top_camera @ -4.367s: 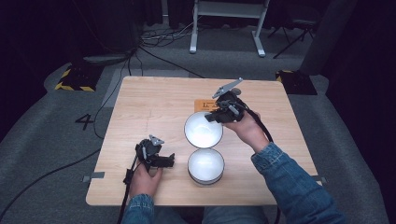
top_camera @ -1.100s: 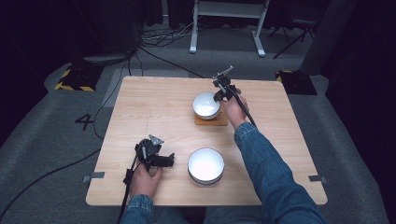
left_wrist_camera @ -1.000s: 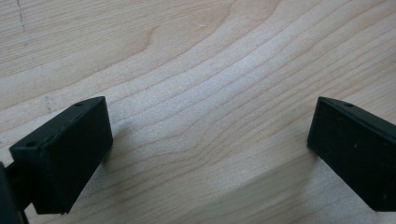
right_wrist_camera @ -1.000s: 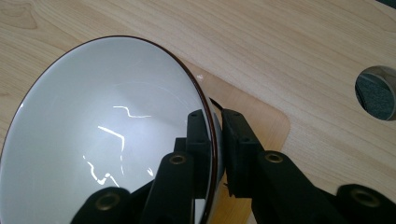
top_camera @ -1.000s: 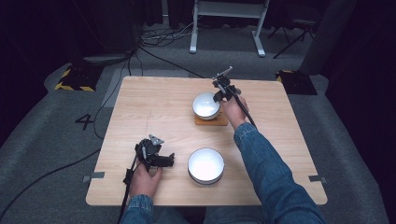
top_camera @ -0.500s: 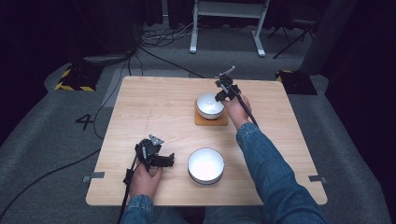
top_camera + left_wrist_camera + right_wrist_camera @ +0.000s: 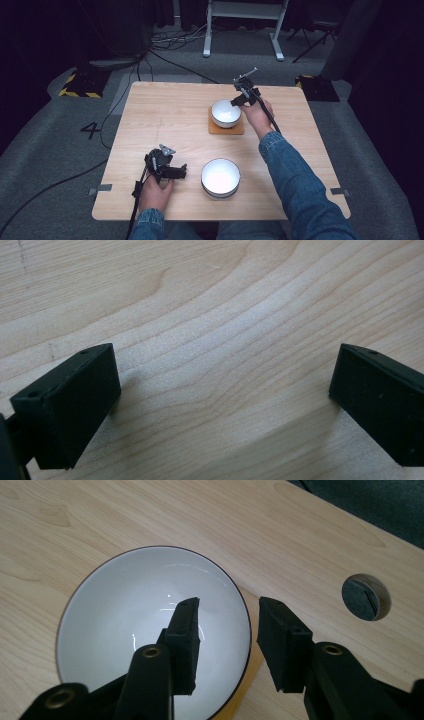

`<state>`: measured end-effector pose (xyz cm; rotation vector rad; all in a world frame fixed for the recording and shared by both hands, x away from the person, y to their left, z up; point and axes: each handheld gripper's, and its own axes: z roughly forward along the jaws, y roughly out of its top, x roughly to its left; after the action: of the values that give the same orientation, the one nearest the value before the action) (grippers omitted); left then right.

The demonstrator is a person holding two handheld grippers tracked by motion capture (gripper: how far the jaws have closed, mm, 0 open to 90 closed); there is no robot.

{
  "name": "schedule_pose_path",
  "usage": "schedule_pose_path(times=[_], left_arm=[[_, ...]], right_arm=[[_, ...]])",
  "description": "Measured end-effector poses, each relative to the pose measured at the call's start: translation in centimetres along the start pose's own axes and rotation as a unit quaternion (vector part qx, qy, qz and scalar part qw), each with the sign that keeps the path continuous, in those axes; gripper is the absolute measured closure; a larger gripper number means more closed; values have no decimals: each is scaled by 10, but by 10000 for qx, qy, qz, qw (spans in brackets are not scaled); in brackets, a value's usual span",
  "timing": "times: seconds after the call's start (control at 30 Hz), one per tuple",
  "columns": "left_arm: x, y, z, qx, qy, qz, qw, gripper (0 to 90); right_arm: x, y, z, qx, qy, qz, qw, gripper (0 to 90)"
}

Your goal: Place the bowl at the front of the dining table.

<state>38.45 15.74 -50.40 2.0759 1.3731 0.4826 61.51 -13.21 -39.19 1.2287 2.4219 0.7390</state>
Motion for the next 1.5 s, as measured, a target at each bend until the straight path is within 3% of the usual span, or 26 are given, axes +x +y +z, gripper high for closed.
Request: schedule_pose_path(times=[0.43,0.57,0.7,0.87,1.5], left_arm=[[0,0,0,-4,16,-5,10000,2],[0,0,0,1,9,0,10000,2],[0,0,0,1,11,-5,10000,2],[0,0,0,0,13,-7,10000,2],[0,0,0,11,-26,3,10000,2]], right_arm=[[8,-6,-51,-419,539,-311,9972,579],[11,-11,-66,-511,596,-540,9955,573],[13,-21,-80,-591,748,-569,9938,572],[7,-36,-95,-641,763,-663,9928,571],[-15,-95,-147,-825,726,-449,9929,552]])
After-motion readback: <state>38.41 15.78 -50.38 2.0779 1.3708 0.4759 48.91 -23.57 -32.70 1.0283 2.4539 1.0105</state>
